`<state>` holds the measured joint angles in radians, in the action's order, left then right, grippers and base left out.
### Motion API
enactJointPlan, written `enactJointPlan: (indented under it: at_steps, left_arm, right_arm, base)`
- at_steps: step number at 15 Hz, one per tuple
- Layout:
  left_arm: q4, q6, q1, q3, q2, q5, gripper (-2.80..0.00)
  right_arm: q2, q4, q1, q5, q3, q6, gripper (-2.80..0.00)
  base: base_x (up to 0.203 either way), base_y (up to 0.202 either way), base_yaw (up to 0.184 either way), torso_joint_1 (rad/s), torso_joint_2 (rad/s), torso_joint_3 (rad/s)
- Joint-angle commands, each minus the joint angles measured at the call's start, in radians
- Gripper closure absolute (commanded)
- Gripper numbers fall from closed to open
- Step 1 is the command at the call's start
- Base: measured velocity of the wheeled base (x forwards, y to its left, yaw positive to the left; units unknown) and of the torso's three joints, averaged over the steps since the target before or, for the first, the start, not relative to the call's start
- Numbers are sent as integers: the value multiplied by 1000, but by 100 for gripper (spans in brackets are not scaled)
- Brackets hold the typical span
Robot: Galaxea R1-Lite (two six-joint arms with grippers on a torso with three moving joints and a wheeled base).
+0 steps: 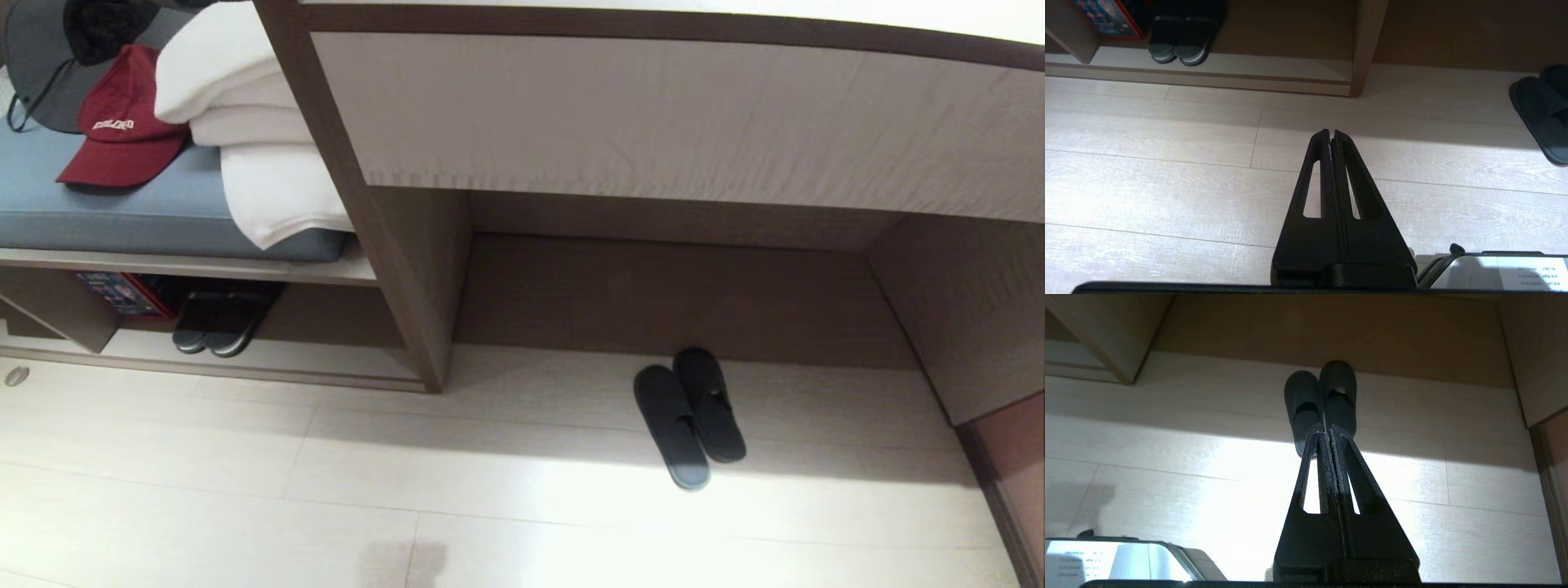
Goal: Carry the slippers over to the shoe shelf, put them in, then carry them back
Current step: Pick up the slippers on the floor
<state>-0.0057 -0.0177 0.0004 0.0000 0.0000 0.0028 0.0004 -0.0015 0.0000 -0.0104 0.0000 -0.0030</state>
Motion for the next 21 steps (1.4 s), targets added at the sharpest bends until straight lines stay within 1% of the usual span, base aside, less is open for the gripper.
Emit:
enactJointPlan:
  at_steps: [1, 21]
  left_arm:
    - [0, 1, 0, 0, 0, 0, 0]
    - [0, 1, 1, 0, 0, 0, 0]
  right_arm:
    - [1, 0, 0, 0, 0, 0, 0]
    - [1, 1, 0, 0, 0, -6, 0]
  base:
    - [0, 0, 0, 1, 2, -197]
    - [0, 0, 0, 4, 3, -197]
